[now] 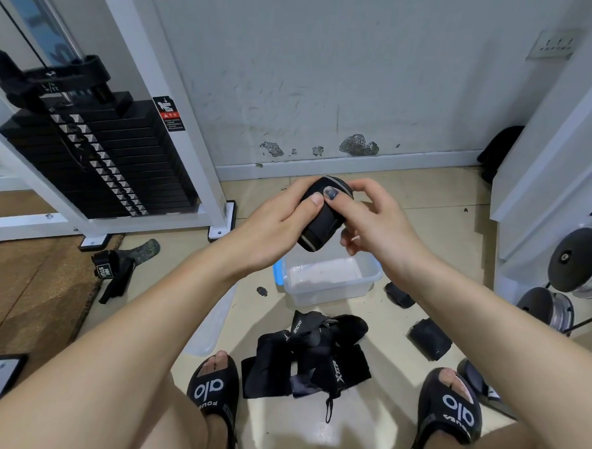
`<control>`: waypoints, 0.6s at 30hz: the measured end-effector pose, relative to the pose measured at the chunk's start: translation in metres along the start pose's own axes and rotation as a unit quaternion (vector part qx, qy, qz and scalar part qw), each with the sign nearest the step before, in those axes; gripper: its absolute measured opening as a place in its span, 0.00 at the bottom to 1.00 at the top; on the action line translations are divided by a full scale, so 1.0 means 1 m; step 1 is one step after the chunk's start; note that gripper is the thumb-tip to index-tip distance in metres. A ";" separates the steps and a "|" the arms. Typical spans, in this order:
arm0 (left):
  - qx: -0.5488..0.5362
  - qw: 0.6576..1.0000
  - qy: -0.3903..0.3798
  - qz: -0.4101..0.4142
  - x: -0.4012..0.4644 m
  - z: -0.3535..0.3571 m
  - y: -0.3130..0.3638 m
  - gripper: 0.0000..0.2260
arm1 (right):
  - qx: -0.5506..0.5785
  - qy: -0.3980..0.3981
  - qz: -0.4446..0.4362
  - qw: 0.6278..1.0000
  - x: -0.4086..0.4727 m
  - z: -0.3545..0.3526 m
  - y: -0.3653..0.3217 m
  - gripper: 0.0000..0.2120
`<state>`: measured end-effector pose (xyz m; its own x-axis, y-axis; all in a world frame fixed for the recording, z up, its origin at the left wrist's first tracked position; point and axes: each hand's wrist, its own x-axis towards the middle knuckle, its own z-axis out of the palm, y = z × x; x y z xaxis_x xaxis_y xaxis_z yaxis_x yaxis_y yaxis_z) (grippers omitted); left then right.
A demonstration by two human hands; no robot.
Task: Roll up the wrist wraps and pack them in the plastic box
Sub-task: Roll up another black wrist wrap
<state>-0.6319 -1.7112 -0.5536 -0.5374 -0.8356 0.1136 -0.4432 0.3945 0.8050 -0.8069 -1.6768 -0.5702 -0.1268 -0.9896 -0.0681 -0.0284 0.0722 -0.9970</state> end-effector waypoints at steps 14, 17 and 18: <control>-0.120 0.989 0.026 -0.077 0.007 0.016 0.001 0.13 | -0.002 0.100 0.027 0.995 -0.001 0.015 0.005 0.18; -0.109 0.989 0.047 -0.084 0.011 0.015 -0.002 0.14 | 0.083 0.090 0.080 0.989 0.005 0.013 0.008 0.22; -0.117 0.988 0.049 -0.089 0.012 0.015 -0.002 0.15 | 0.096 0.077 0.093 0.988 0.005 0.013 0.008 0.23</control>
<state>-0.6482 -1.7164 -0.5625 -0.3881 -0.9216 0.0044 -0.3397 0.1475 0.9289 -0.7954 -1.6828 -0.5787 -0.2613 -0.9298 -0.2593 0.1971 0.2116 -0.9573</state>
